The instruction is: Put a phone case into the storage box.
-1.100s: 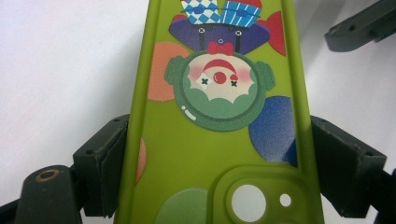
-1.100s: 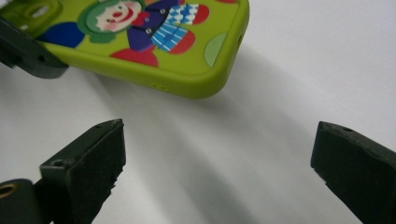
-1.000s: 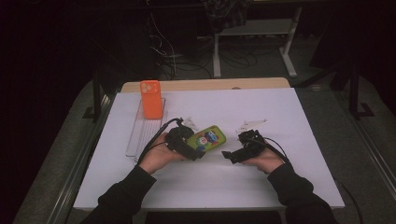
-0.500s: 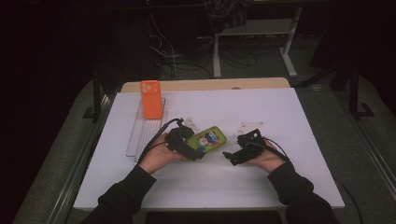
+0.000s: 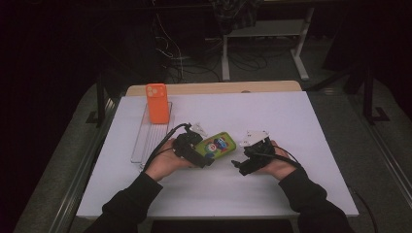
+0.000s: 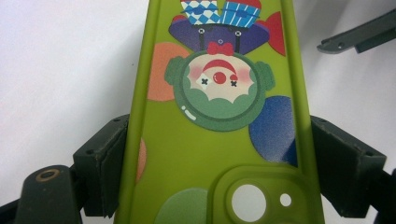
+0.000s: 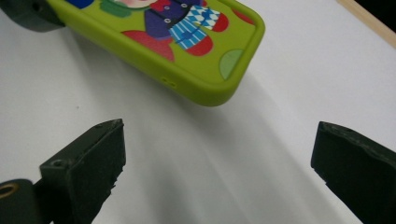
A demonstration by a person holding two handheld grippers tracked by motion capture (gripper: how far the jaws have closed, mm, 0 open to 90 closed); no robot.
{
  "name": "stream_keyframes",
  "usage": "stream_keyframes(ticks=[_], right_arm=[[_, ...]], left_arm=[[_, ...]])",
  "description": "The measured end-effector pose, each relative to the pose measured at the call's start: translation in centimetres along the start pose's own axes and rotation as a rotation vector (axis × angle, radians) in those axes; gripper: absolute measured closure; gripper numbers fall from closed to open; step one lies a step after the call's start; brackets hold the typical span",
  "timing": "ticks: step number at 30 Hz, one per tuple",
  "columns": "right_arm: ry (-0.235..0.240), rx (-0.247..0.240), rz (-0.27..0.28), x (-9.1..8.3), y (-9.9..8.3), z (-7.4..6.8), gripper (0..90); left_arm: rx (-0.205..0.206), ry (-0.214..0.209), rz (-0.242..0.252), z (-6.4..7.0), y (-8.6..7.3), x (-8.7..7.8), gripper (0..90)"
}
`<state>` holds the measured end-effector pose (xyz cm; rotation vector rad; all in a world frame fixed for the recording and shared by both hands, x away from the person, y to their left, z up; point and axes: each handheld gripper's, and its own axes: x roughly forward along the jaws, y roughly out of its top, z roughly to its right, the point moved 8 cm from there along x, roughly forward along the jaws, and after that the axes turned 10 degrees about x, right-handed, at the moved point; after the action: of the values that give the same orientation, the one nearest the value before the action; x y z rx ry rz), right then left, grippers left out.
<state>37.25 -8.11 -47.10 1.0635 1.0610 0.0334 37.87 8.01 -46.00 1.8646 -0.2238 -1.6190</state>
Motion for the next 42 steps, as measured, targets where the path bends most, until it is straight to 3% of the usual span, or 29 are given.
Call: stream_keyframes(ticks=[4, 9, 12, 20, 22, 30, 31, 32, 34, 36, 37, 39, 40, 42], right_arm=[[-0.019, -0.047, 0.002, 0.06, 0.0, -0.24, 2.2], [-0.049, -0.106, 0.005, 0.05, 0.04, -0.31, 2.2], [-0.069, -0.138, 0.01, 0.06, 0.08, -0.43, 2.2], [-0.105, -0.226, 0.025, 0.14, 0.19, -0.61, 2.2], [-0.121, -0.261, 0.027, 0.16, 0.18, -0.59, 2.2], [-0.188, -0.363, 0.032, 0.32, 0.19, -0.77, 2.2], [-0.192, -0.362, 0.038, 0.33, 0.2, -0.92, 2.3], [-0.206, -0.415, 0.031, 0.2, 0.28, -0.63, 2.4], [-0.216, -0.397, 0.055, 0.16, 0.4, -0.95, 2.4], [-0.236, -0.415, 0.061, 0.12, 0.47, -0.93, 2.3], [-0.252, -0.463, 0.055, 0.03, 0.53, -0.7, 2.3], [-0.261, -0.49, 0.063, 0.0, 0.58, -0.78, 2.4], [-0.27, -0.514, 0.069, 0.0, 0.65, -0.8, 2.3], [-0.289, -0.58, 0.072, 0.06, 0.75, -0.82, 2.3]], left_arm=[[-0.015, 0.003, 0.012, 0.06, 0.11, 0.06, 15.3], [0.005, 0.0, -0.006, -0.04, -0.06, 0.0, 15.3], [-0.016, 0.002, 0.01, 0.15, 0.11, 0.15, 15.3], [-0.009, -0.003, 0.004, 0.15, 0.06, 0.15, 15.3], [-0.038, 0.002, 0.029, 0.32, 0.27, 0.34, 15.3], [-0.035, 0.002, 0.031, 0.36, 0.31, 0.43, 15.3], [-0.015, -0.001, 0.014, 0.26, 0.16, 0.31, 15.3], [-0.035, 0.002, 0.029, 0.36, 0.29, 0.43, 15.3], [-0.03, 0.001, 0.022, 0.3, 0.21, 0.4, 15.3], [-0.034, 0.002, 0.024, 0.28, 0.21, 0.39, 15.3], [-0.033, 0.001, 0.024, 0.28, 0.21, 0.39, 15.3], [-0.032, 0.0, 0.021, 0.3, 0.2, 0.39, 15.3], [-0.012, -0.003, 0.002, 0.2, 0.04, 0.27, 15.3], [-0.034, -0.007, 0.01, 0.36, 0.11, 0.39, 15.3]])
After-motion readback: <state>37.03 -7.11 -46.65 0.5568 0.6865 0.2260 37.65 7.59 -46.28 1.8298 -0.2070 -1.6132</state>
